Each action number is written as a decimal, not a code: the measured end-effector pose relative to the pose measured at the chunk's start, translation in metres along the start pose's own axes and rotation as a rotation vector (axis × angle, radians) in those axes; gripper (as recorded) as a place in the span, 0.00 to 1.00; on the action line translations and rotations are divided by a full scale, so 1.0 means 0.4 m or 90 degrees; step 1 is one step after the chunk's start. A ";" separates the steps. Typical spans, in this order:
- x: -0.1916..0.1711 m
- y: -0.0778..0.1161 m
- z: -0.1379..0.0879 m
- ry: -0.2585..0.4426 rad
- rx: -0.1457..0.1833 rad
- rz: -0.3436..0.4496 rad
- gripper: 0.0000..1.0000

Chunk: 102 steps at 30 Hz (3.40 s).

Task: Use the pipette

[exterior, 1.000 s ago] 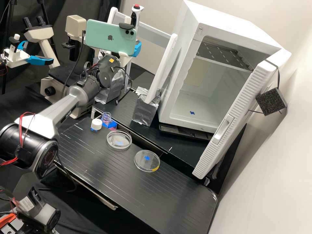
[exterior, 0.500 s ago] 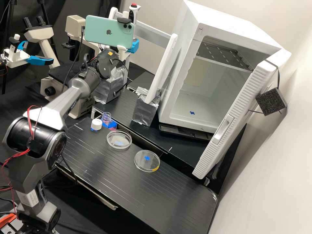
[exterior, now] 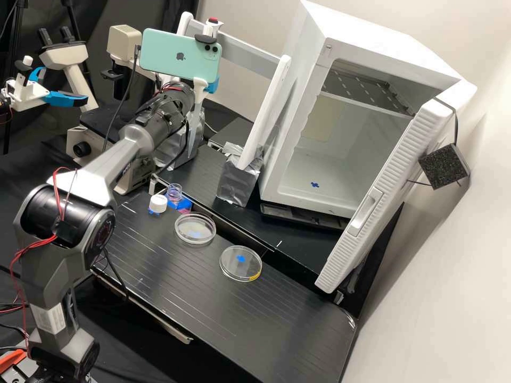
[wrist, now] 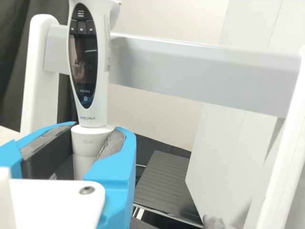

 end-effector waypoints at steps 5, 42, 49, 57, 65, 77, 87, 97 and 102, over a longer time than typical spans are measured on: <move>0.000 0.001 -0.001 0.005 0.004 0.001 0.00; 0.038 0.028 0.050 -0.026 0.018 0.020 0.00; 0.034 0.038 0.069 -0.022 0.015 0.032 0.00; 0.031 0.037 0.078 -0.039 -0.002 0.028 0.00; 0.031 0.051 0.073 -0.051 -0.009 0.031 0.00; -0.017 0.068 0.049 -0.033 -0.006 0.040 0.00; -0.030 0.067 0.032 -0.028 -0.012 0.034 0.00; -0.010 0.044 0.013 -0.039 -0.017 -0.018 0.00; 0.001 0.044 0.015 -0.047 -0.015 -0.023 0.00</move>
